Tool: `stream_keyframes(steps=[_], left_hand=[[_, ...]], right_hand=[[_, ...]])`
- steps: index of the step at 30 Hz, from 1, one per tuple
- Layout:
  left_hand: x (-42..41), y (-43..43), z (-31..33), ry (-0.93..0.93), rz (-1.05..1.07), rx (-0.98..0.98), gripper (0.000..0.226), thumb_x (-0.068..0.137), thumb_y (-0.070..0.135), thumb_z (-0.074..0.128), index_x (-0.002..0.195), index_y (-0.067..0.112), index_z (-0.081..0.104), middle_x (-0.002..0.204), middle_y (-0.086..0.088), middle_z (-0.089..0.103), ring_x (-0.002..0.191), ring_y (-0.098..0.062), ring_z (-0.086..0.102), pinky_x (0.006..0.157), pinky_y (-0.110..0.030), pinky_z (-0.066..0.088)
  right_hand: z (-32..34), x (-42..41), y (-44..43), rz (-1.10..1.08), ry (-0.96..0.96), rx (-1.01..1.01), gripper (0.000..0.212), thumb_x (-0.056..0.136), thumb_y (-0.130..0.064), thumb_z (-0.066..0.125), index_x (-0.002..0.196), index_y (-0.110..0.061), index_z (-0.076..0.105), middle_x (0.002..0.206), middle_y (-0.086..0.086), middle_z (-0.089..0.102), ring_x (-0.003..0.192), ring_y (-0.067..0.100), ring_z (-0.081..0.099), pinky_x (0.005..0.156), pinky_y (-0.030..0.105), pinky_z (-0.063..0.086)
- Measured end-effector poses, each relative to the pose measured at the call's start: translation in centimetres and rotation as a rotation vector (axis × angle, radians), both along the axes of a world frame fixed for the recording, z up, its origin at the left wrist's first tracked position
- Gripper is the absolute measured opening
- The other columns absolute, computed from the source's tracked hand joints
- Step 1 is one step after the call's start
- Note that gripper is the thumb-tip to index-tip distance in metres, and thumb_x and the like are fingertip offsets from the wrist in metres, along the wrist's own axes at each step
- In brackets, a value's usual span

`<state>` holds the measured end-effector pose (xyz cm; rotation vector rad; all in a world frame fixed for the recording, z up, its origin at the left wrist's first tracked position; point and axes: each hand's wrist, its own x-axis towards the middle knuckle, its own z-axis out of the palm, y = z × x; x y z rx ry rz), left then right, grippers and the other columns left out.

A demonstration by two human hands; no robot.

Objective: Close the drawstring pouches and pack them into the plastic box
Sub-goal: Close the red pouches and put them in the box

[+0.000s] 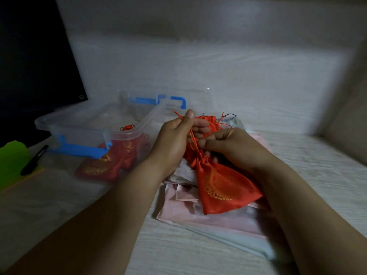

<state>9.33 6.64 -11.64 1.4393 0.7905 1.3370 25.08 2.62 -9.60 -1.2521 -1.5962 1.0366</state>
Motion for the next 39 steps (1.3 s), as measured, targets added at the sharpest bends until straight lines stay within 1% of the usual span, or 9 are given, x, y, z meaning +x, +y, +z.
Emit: stream_keyframes(steps=[4, 8, 10, 12, 15, 23, 29, 34, 39], left_hand=[[-0.2, 0.0, 0.0, 0.011, 0.094, -0.019, 0.05, 0.11, 0.042, 0.042, 0.096, 0.012, 0.078, 0.079, 0.002, 0.075, 0.072, -0.01, 0.068, 0.073, -0.026, 0.055], [-0.3, 0.4, -0.8, 0.036, 0.243, -0.005, 0.052, 0.108, 0.047, 0.045, 0.08, 0.01, 0.068, 0.055, -0.001, 0.044, 0.05, -0.015, 0.04, 0.05, -0.025, 0.034], [-0.1, 0.3, -0.8, 0.019, 0.218, -0.024, 0.05, 0.109, 0.046, 0.045, 0.077, 0.011, 0.063, 0.051, -0.002, 0.037, 0.044, -0.015, 0.032, 0.045, -0.024, 0.028], [0.0, 0.0, -0.4, 0.004, 0.152, -0.036, 0.047, 0.11, 0.041, 0.045, 0.079, 0.01, 0.063, 0.05, 0.0, 0.037, 0.043, -0.013, 0.031, 0.043, -0.023, 0.026], [0.0, -0.3, 0.1, -0.023, 0.056, -0.036, 0.041, 0.111, 0.035, 0.045, 0.091, 0.008, 0.07, 0.058, -0.001, 0.047, 0.048, -0.012, 0.037, 0.043, -0.022, 0.03], [-0.6, 0.1, 0.1, 0.006, 0.012, 0.025, 0.032, 0.109, 0.028, 0.051, 0.11, 0.009, 0.076, 0.074, 0.002, 0.064, 0.057, -0.006, 0.046, 0.058, -0.019, 0.043], [-0.7, -0.2, 0.2, -0.026, -0.093, 0.023, 0.029, 0.107, 0.028, 0.055, 0.114, 0.01, 0.076, 0.086, -0.008, 0.07, 0.072, -0.031, 0.054, 0.071, -0.046, 0.054], [-0.5, -0.5, 0.3, -0.06, -0.191, -0.01, 0.029, 0.107, 0.025, 0.056, 0.117, 0.006, 0.074, 0.098, -0.014, 0.073, 0.064, -0.03, 0.059, 0.076, -0.062, 0.056], [-0.7, 0.1, 0.3, -0.067, -0.124, 0.007, 0.025, 0.106, 0.019, 0.055, 0.113, 0.006, 0.075, 0.079, 0.001, 0.068, 0.065, -0.018, 0.051, 0.067, -0.039, 0.055]], right_hand=[[-0.2, 0.1, 0.6, -0.067, 0.135, -0.107, 0.029, 0.099, -0.014, 0.064, 0.072, -0.005, 0.067, 0.057, 0.009, 0.057, 0.042, 0.011, 0.047, 0.043, 0.018, 0.038], [-0.8, 0.3, 1.5, -0.208, 0.499, -0.332, 0.033, 0.104, -0.011, 0.05, 0.072, -0.007, 0.057, 0.052, 0.001, 0.052, 0.037, 0.007, 0.043, 0.035, 0.017, 0.034], [-1.0, 0.3, 1.6, -0.255, 0.479, -0.306, 0.033, 0.102, -0.01, 0.053, 0.07, -0.007, 0.058, 0.053, 0.004, 0.054, 0.039, 0.009, 0.044, 0.036, 0.019, 0.035], [-1.5, 0.4, 1.6, -0.294, 0.256, -0.18, 0.031, 0.095, -0.013, 0.066, 0.065, -0.007, 0.067, 0.059, 0.013, 0.059, 0.043, 0.017, 0.048, 0.043, 0.025, 0.039], [-1.6, 0.3, 1.4, -0.276, 0.031, 0.0, 0.024, 0.088, -0.021, 0.078, 0.067, -0.009, 0.074, 0.06, 0.014, 0.065, 0.05, 0.02, 0.053, 0.054, 0.031, 0.042], [-0.9, 0.3, 0.4, 0.041, 0.064, 0.055, 0.025, 0.1, -0.015, 0.064, 0.086, 0.004, 0.071, 0.071, 0.013, 0.065, 0.06, 0.015, 0.053, 0.062, 0.029, 0.04], [-1.0, 0.1, 0.4, 0.05, 0.069, 0.019, 0.026, 0.093, -0.019, 0.074, 0.078, 0.002, 0.072, 0.066, 0.015, 0.063, 0.059, 0.019, 0.052, 0.062, 0.029, 0.042], [-1.2, 0.3, 0.8, 0.062, 0.1, -0.033, 0.026, 0.097, -0.017, 0.068, 0.073, -0.006, 0.072, 0.064, 0.01, 0.063, 0.055, 0.015, 0.053, 0.059, 0.027, 0.042], [-0.9, 0.1, 0.1, 0.108, 0.036, 0.007, 0.028, 0.094, -0.027, 0.074, 0.083, -0.001, 0.074, 0.076, 0.018, 0.063, 0.066, 0.021, 0.052, 0.07, 0.033, 0.041]])
